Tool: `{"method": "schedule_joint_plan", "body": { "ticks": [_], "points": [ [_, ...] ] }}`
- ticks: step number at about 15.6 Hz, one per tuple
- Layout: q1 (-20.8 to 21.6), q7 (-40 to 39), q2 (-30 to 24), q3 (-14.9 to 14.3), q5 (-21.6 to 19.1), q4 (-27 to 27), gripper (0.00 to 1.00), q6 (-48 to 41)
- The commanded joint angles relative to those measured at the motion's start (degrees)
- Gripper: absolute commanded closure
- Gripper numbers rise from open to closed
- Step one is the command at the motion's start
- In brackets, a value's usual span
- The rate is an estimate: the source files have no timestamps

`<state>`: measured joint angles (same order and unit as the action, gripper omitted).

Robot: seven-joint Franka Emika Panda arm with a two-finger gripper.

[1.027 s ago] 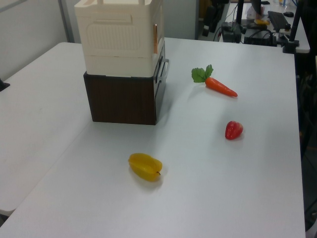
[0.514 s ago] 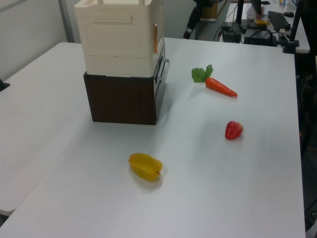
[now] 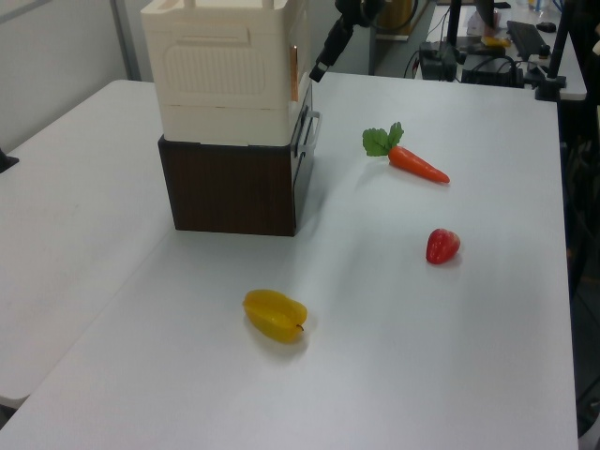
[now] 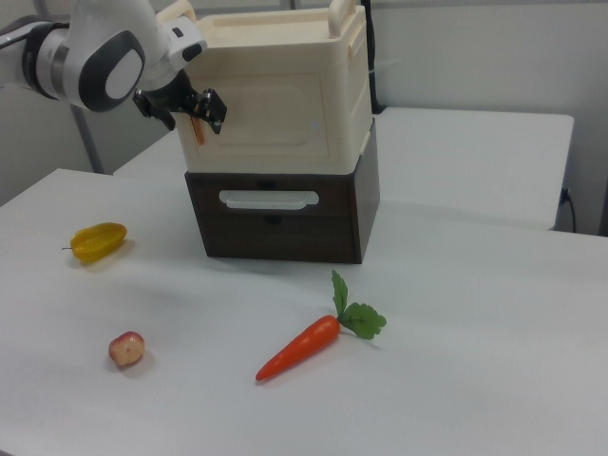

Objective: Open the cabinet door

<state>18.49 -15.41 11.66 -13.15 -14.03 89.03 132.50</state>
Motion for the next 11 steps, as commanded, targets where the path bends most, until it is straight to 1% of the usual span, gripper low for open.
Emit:
{"method": "schedule_joint_plan", "body": {
  "ticks": [1,2,4,5,7,11],
  "points": [
    [1.19,0.73,1.0,-0.56,-0.12,-0.35,0.14,4.33],
    [1.37,0.73,1.17,-0.56,-0.12,-0.35,0.21,5.65],
    [1.46,0.73,1.96,-0.56,-0.21,-0.35,0.49,6.89],
    [1.46,0.73,2.4,-0.56,-0.21,-0.43,0.6,6.98],
    [1.46,0.82,2.58,-0.48,-0.56,-0.44,0.62,6.98],
    [2.6,0.82,2.49,-0.48,-0.65,-0.35,0.83,6.98]
  ]
}}
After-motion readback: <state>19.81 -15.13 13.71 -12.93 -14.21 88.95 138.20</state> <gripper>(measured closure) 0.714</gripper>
